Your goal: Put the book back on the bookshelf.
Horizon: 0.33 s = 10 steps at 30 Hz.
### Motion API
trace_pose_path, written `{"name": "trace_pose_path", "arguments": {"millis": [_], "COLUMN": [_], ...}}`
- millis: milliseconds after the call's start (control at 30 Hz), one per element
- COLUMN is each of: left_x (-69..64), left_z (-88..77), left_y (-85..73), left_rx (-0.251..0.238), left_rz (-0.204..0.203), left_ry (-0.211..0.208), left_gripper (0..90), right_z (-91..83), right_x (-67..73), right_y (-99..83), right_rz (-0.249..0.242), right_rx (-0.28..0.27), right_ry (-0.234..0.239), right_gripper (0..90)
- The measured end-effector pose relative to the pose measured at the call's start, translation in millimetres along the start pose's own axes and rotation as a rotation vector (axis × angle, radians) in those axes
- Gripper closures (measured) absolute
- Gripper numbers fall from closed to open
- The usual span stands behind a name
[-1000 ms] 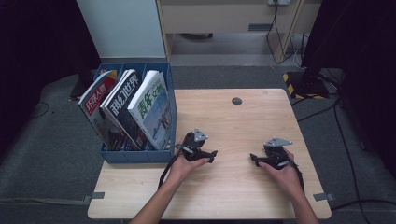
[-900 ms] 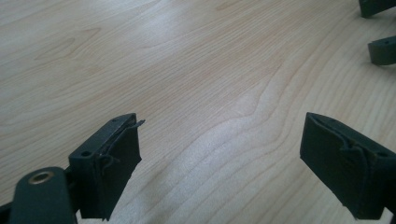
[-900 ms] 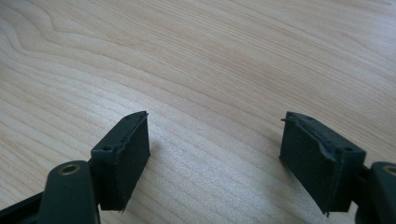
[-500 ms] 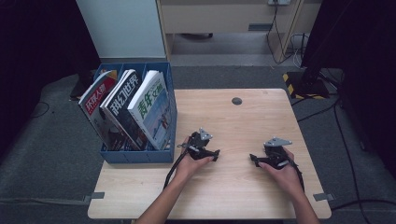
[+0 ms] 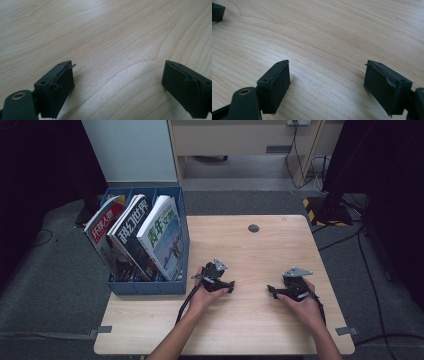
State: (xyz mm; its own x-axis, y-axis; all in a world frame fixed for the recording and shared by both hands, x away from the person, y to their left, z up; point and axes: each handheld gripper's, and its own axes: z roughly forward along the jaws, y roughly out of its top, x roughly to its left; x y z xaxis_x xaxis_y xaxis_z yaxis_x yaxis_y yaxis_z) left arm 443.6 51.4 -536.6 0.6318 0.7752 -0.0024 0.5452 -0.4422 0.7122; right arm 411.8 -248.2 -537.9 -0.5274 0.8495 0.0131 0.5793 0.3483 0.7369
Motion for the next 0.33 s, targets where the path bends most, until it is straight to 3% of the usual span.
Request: {"name": "trace_pose_path", "arguments": {"millis": [333], "left_x": [1.1], "left_z": [0.1], "left_y": [-1.3], "left_rx": [0.002], "left_rz": [0.004], "left_ry": [-0.013], "left_gripper": [5.2], "right_z": [-0.4], "right_x": [0.4], "right_y": [-0.6], "right_rz": [0.002], "right_rx": [0.001], "right_ry": [-0.003], "right_gripper": [19.9]}}
